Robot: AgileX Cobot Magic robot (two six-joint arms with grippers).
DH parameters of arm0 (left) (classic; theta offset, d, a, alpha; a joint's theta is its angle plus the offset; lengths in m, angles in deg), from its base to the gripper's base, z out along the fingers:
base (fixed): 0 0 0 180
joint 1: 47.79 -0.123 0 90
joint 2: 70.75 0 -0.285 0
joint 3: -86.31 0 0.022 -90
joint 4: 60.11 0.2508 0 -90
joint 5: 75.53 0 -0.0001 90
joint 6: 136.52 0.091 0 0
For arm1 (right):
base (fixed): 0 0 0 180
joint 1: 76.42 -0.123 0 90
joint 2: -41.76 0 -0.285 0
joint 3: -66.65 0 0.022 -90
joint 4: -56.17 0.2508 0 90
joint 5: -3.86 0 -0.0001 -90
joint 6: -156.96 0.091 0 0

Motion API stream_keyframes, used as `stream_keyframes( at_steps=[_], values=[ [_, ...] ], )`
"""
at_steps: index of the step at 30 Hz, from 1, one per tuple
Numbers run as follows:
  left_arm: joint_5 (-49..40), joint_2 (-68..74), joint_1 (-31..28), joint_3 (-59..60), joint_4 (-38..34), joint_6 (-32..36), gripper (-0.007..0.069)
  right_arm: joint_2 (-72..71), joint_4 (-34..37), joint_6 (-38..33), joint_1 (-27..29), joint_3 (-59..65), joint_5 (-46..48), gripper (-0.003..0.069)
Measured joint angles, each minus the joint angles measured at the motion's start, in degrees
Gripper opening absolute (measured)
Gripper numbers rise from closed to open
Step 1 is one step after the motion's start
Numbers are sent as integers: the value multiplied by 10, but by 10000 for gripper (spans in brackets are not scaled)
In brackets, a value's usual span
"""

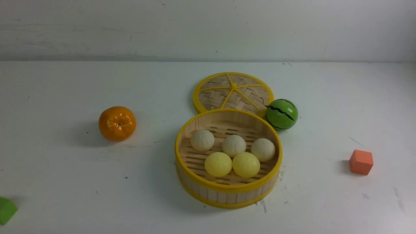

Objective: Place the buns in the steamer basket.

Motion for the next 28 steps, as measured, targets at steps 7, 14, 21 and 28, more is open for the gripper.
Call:
stream_keyframes(
  at_steps=[7,14,21,28],
  values=[
    [0,0,0,0,0,0,-13,0,0,0,0,0,0,20],
    [0,0,0,0,1,0,-13,0,0,0,0,0,0,29],
    [0,0,0,0,1,0,-13,0,0,0,0,0,0,40],
    [0,0,0,0,1,0,-13,0,0,0,0,0,0,47]
  ],
)
